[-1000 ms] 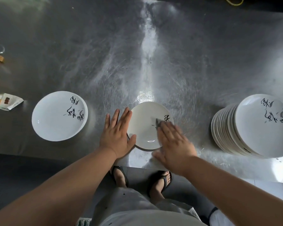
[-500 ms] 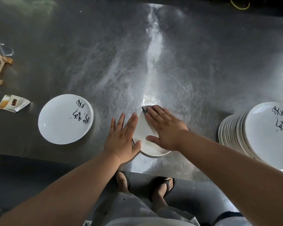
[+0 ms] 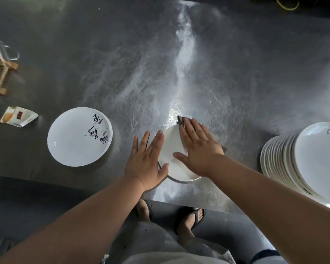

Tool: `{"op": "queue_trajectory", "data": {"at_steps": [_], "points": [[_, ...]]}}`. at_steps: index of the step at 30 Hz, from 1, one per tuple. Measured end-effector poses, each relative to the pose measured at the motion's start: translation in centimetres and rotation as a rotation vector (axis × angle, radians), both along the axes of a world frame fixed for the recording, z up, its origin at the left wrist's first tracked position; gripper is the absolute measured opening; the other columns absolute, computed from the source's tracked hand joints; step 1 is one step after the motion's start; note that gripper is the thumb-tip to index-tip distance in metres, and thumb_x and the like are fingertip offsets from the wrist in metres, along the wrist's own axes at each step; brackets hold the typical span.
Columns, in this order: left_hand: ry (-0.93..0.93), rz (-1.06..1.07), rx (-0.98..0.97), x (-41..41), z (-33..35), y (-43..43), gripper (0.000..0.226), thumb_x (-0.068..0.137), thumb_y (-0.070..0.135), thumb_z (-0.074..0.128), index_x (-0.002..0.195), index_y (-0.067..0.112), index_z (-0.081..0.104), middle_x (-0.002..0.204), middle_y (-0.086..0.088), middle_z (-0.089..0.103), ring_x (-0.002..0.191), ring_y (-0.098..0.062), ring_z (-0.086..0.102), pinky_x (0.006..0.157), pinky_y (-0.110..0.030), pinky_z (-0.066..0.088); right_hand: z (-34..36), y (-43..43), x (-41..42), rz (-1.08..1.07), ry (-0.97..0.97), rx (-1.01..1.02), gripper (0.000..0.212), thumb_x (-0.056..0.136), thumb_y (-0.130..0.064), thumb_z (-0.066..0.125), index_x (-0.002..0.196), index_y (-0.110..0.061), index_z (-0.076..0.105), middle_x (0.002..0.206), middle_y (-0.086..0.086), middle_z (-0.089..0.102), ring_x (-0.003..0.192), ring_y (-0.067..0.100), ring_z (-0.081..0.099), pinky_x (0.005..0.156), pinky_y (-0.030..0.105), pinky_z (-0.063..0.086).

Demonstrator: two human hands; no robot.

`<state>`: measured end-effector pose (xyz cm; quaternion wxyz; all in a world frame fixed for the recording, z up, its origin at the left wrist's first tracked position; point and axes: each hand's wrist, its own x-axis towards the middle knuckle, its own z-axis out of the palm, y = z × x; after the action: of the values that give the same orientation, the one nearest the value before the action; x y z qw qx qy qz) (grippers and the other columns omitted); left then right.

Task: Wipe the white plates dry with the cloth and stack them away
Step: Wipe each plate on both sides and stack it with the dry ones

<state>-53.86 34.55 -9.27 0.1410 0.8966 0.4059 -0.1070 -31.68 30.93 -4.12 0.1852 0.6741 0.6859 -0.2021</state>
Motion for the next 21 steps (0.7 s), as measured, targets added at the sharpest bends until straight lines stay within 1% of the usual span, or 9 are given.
{"op": "queue_trajectory", "data": {"at_steps": [3,6,8,10,12,14,16,19,21], "points": [[-0.001,0.018,0.001,-0.5,-0.1,-0.3,0.092,0.097,0.065,0.025,0.163,0.020,-0.021,0.173,0.004,-0.019,0.159,-0.028,-0.018,0.128,-0.057,-0.007,-0.1,-2.4,0.0,-0.085,0.005,-0.024,0.095,0.094,-0.078,-0.003,0.159,-0.013,-0.030,0.162,0.005,-0.046,0.150,0.022,-0.041,0.128,0.045,-0.014],[-0.053,0.023,0.021,-0.7,-0.3,-0.4,0.093,0.096,0.062,0.035,0.167,0.017,-0.006,0.175,0.002,-0.011,0.161,-0.031,-0.007,0.127,-0.061,0.001,1.0,-7.9,-1.1,-0.277,0.051,-0.032,0.100,0.087,-0.079,-0.006,0.160,-0.014,-0.029,0.162,0.004,-0.045,0.150,0.023,-0.041,0.127,0.043,-0.015],[-0.112,0.015,0.048,-0.9,-0.4,-0.5,0.091,0.095,0.061,0.042,0.166,0.016,0.007,0.176,0.001,-0.004,0.161,-0.033,0.002,0.127,-0.063,0.005,1.7,-9.4,-2.2,-0.339,0.064,-0.068,0.103,0.083,-0.079,-0.008,0.161,-0.014,-0.027,0.165,0.005,-0.041,0.152,0.023,-0.039,0.125,0.041,-0.016],[-0.187,0.008,0.060,-1.0,-0.6,-0.8,0.084,0.093,0.061,0.046,0.159,0.012,0.025,0.175,-0.003,0.006,0.160,-0.035,0.010,0.128,-0.061,0.007,1.7,-8.5,-2.2,-0.360,0.070,-0.071,0.102,0.087,-0.080,-0.006,0.161,-0.013,-0.027,0.166,0.005,-0.039,0.152,0.023,-0.038,0.126,0.041,-0.015],[-0.219,-0.012,0.082,-1.1,-0.7,-0.9,0.071,0.093,0.062,0.047,0.142,0.012,0.039,0.174,-0.007,0.011,0.158,-0.037,0.014,0.128,-0.058,0.009,1.1,-5.8,-1.1,-0.306,0.087,-0.021,0.097,0.093,-0.077,0.002,0.161,-0.013,-0.026,0.166,0.004,-0.038,0.152,0.023,-0.037,0.128,0.042,-0.011],[-0.179,-0.024,0.085,-1.1,-0.7,-0.7,0.061,0.093,0.064,0.043,0.131,0.016,0.042,0.174,-0.005,0.009,0.160,-0.035,0.007,0.129,-0.057,0.004,0.6,-3.0,0.2,-0.184,0.079,0.001,0.094,0.097,-0.074,0.009,0.162,-0.014,-0.023,0.167,0.003,-0.036,0.153,0.022,-0.035,0.129,0.043,-0.010],[-0.144,-0.022,0.075,-1.1,-0.7,-0.6,0.058,0.092,0.065,0.041,0.130,0.022,0.042,0.174,0.000,0.009,0.161,-0.032,0.001,0.129,-0.058,0.001,0.2,-2.1,0.5,-0.128,0.061,0.001,0.093,0.099,-0.073,0.010,0.163,-0.013,-0.022,0.167,0.003,-0.036,0.152,0.021,-0.036,0.128,0.041,-0.014],[-0.131,0.007,0.078,-1.0,-0.6,-0.6,0.073,0.088,0.067,0.048,0.152,0.032,0.040,0.174,0.006,0.013,0.161,-0.031,0.008,0.128,-0.059,0.003,0.2,-5.6,-1.9,-0.224,0.111,0.013,0.096,0.096,-0.076,0.003,0.161,-0.012,-0.024,0.167,0.006,-0.037,0.151,0.022,-0.040,0.128,0.041,-0.015],[-0.192,0.022,0.106,-0.9,-0.5,-0.7,0.080,0.086,0.066,0.053,0.158,0.034,0.040,0.173,0.006,0.019,0.157,-0.034,0.018,0.127,-0.060,0.008,0.6,-8.8,-3.9,-0.216,0.156,-0.013,0.100,0.091,-0.079,-0.001,0.163,-0.012,-0.020,0.168,0.007,-0.034,0.150,0.020,-0.041,0.128,0.040,-0.015]]}}
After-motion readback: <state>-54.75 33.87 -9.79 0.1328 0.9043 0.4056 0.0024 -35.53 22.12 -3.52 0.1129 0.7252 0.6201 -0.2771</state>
